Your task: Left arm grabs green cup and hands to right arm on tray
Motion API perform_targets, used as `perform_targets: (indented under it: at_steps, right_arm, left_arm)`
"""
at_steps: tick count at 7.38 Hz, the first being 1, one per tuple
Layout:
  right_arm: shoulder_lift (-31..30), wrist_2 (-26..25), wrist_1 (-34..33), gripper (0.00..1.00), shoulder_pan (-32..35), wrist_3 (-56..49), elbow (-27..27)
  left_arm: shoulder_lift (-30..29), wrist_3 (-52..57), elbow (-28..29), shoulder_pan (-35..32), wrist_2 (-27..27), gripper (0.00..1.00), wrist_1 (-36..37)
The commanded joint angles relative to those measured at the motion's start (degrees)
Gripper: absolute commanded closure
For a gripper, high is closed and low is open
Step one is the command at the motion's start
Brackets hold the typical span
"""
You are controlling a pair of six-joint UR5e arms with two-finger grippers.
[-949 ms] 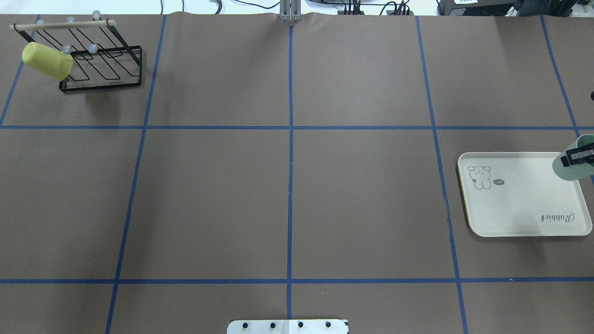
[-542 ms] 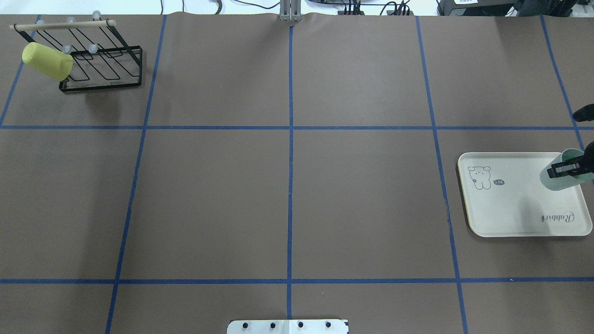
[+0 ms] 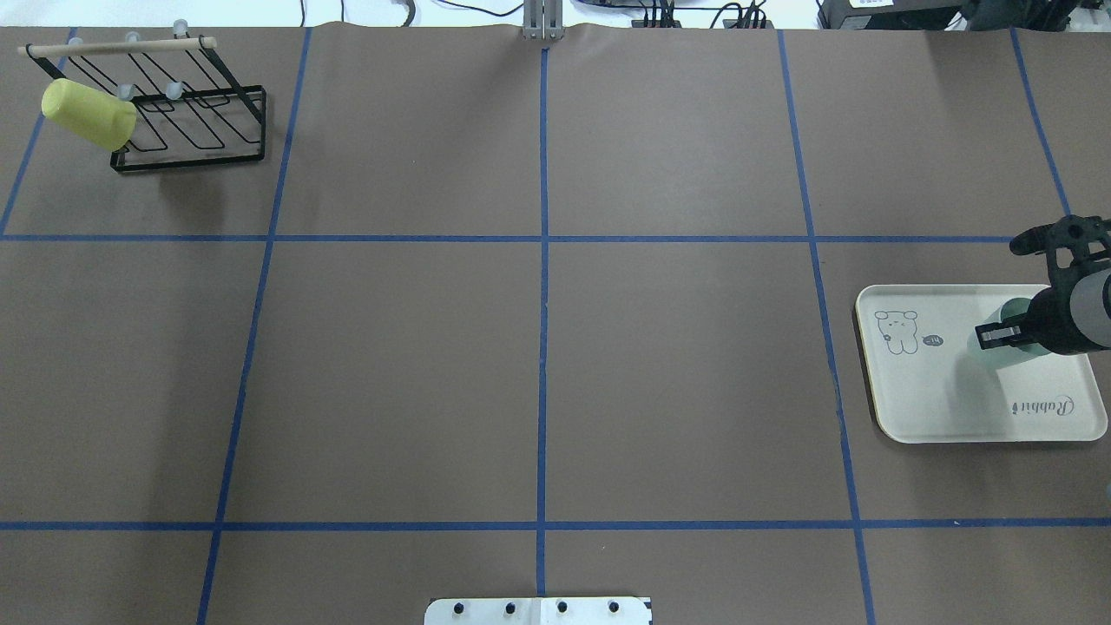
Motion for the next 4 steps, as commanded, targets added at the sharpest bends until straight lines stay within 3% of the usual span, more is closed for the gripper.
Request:
perform_targets:
  at_steps: [1,3,4]
  right_arm:
    - [3.67,-1.14,0.07,1.00,-1.69,0.47,-3.07]
    - [4.22,-1.57,0.16,0.01,-1.43,0.29,-2.30]
    - [4.22,-1.58,0.07,0.00,-1.17,0.12,-0.90]
  left_arm:
    - [-0.13,0.00,0.13,-0.01,-0.08,0.00,0.00]
    - [-0.13,0.00,0.22,-0.01,0.00,0.00,0.00]
    - [-0.13,0.00,0.22,0.08,0.00,0.00,0.00]
